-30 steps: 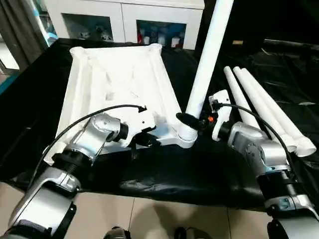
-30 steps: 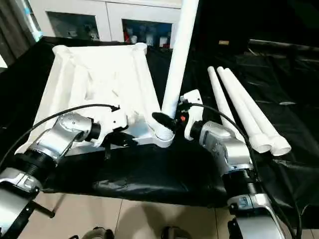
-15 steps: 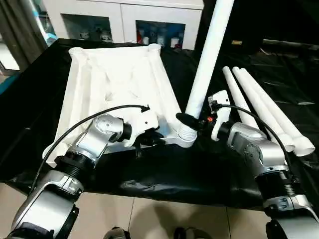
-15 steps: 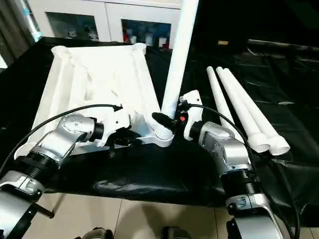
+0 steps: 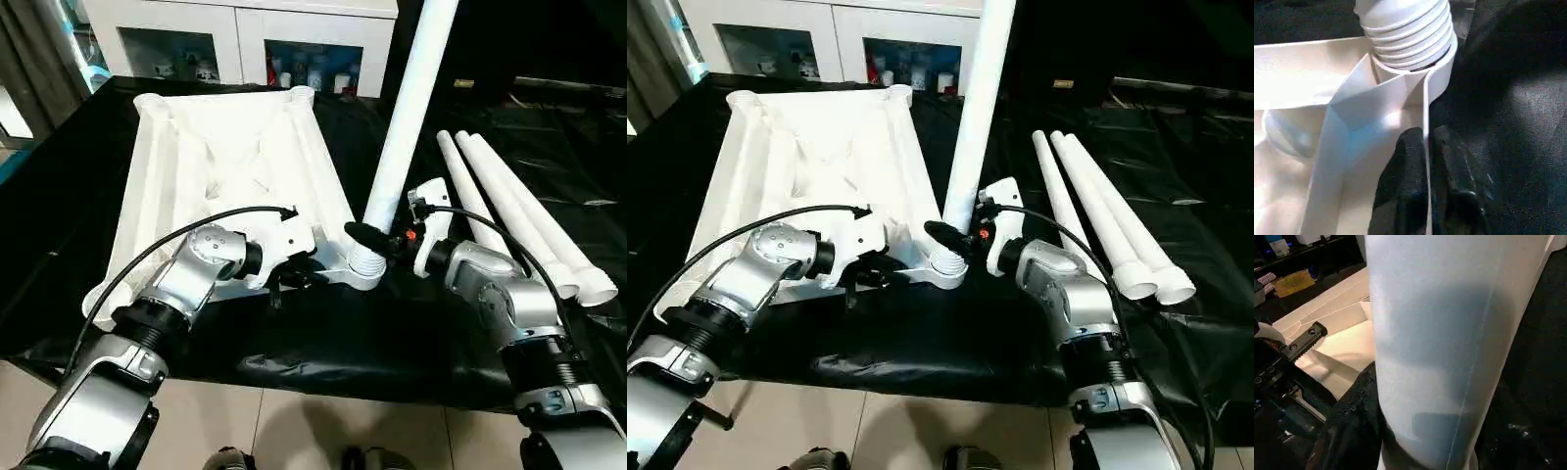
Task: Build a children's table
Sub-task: Insert table leg to table base
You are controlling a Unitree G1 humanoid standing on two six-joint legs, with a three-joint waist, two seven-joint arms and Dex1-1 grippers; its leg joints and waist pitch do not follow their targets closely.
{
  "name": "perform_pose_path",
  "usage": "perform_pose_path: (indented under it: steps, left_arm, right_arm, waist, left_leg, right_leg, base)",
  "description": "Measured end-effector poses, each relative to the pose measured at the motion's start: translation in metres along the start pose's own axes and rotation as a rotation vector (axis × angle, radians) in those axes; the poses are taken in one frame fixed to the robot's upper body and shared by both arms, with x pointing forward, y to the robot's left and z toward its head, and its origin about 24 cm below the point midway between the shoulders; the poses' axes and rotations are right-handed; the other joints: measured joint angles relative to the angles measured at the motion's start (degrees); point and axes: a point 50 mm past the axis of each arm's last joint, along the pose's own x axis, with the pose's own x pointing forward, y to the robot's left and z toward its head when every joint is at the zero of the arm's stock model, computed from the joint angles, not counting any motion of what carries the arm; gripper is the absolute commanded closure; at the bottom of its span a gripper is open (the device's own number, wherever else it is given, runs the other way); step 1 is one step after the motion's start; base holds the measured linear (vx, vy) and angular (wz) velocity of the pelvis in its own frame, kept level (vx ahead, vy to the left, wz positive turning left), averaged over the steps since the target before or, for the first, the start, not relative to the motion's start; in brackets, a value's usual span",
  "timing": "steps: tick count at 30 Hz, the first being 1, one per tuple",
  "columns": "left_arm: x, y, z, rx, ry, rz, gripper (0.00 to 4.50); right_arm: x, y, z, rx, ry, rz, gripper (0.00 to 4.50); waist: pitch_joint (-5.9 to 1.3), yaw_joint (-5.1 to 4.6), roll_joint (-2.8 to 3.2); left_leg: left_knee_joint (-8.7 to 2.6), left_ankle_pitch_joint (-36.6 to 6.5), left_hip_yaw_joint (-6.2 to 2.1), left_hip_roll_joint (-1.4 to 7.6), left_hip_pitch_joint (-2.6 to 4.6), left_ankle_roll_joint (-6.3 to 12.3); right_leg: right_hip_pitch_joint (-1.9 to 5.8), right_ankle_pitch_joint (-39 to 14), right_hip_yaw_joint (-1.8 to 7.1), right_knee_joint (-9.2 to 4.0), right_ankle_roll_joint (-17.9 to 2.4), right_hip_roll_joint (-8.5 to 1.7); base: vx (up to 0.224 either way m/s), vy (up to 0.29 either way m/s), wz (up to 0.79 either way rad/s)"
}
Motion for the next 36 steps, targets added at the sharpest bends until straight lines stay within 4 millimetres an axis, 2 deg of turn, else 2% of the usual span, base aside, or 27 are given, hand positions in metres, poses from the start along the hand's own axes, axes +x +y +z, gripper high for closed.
perform_pose_path:
  steps: [3,14,16,19,21,36]
  left_arm:
    - [-0.0009,0.0005,-0.0006,-0.021,-0.002,0.001,4.48]
    - [-0.0035,0.0004,-0.0007,-0.008,0.01,-0.004,4.5]
    - [-0.0035,0.0004,-0.0007,-0.006,0.01,-0.004,3.93]
    - [-0.004,0.0001,-0.0022,-0.012,0.015,-0.004,3.93]
    - [-0.0051,0.0014,-0.0036,-0.038,0.0,0.012,3.65]
    - [-0.0101,0.0033,-0.0076,-0.069,-0.003,0.011,3.61]
  right_arm:
    - [0.0004,0.0005,-0.0001,0.0,-0.001,0.003,2.59]
    - [0.0013,0.0016,-0.0003,0.002,-0.002,0.011,2.59]
    - [0.0013,0.0016,-0.0003,0.002,-0.002,0.011,2.59]
    - [0.0012,0.0015,-0.0003,0.002,-0.002,0.01,2.59]
    - [0.001,0.0012,-0.0003,0.002,-0.002,0.008,2.59]
    - [0.0011,0.0011,-0.0005,0.002,-0.002,0.008,2.59]
  waist:
    - [-0.02,-0.11,-0.04]
    - [-0.02,-0.29,-0.05]
    - [-0.02,-0.3,-0.05]
    - [-0.02,-0.28,-0.05]
    - [-0.02,-0.21,-0.05]
    - [-0.02,-0.23,-0.06]
  left_leg:
    - [-0.01,0.0,0.0,0.0,0.0,0.0]
    - [-0.09,0.0,0.0,0.0,0.01,0.0]
    - [-0.1,0.0,0.0,0.0,0.01,0.0]
    - [-0.1,0.0,0.01,0.0,0.01,0.0]
    - [-0.09,0.0,0.01,0.0,-0.01,0.0]
    - [-0.13,0.0,0.0,0.0,0.0,0.0]
  right_leg:
    - [0.0,0.0,0.0,0.0,0.0,0.0]
    - [-0.02,0.0,0.0,-0.07,0.0,0.02]
    - [-0.02,0.0,0.0,-0.08,0.0,0.02]
    - [-0.02,0.0,0.0,-0.09,0.0,0.02]
    - [-0.02,0.0,0.0,-0.09,0.0,0.02]
    - [-0.01,0.0,-0.01,-0.13,0.0,0.02]
  base:
    - [0.0,0.0,0.0]
    - [0.0,0.0,0.0]
    - [0.0,0.0,0.0]
    - [0.0,0.0,0.0]
    - [0.0,0.0,0.0]
    - [0.0,0.0,0.0]
